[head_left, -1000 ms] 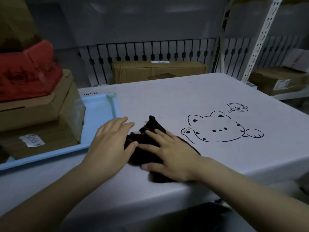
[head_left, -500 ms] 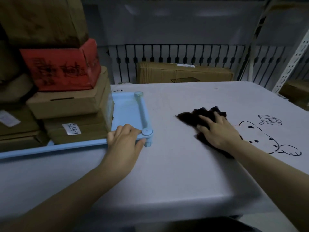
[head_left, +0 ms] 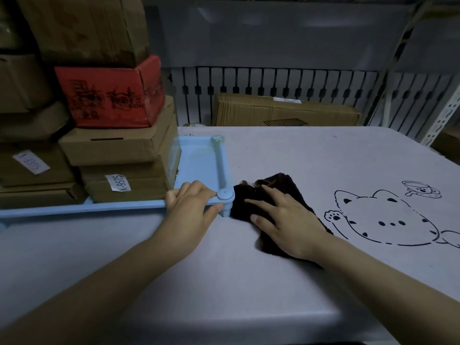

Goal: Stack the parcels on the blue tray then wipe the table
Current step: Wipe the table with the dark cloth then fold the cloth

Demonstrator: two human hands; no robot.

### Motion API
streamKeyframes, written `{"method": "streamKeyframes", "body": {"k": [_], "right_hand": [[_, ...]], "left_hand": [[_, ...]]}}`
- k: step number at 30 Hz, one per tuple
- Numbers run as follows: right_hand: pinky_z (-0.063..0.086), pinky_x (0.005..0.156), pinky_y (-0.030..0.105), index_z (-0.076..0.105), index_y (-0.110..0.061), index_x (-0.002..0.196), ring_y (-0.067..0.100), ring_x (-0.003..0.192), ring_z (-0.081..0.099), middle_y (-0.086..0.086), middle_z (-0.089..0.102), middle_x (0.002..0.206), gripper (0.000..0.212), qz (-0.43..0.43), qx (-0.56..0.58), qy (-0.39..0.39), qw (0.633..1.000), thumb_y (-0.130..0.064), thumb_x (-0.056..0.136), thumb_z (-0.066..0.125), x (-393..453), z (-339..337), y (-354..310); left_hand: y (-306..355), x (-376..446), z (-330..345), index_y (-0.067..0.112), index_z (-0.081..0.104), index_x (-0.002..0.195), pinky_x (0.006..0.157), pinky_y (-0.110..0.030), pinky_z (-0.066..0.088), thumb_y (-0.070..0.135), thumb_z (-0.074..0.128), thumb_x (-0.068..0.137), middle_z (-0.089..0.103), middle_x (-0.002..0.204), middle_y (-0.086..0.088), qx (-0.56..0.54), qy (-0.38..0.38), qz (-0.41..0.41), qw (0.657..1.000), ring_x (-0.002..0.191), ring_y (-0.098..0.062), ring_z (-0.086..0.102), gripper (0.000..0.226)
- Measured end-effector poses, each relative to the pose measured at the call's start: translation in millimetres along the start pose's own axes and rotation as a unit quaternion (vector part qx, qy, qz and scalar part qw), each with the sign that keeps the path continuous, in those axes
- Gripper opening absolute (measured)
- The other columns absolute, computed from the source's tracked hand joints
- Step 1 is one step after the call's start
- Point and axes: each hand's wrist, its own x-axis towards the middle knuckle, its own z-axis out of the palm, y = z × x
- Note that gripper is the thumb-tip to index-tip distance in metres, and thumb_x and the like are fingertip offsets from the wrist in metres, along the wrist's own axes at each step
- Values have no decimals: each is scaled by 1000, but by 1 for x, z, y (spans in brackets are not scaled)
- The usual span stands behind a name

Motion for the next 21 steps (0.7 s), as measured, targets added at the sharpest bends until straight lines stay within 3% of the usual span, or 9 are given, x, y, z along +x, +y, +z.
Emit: {"method": "streamKeyframes", "body": {"k": [3,21], "right_hand": [[10,124,35,28,-43,154,19,152,13,-2,10,168,51,10,4,6,1000,-51,104,30,11,3,1],[11,124,45,26,-36,155,23,154,9,6,14,167,53,38,-6,12,999,-50,104,26,105,13,16]], "left_hand": [[-6,8,0,20,67,109,86,-25,16,32,51,100,51,104,6,-3,6,6,1000,110,-14,44,22],[-25,48,7,19,64,114,86,-25,16,35,48,101,48,107,7,10,-10,14,1000,110,-12,41,25]]}}
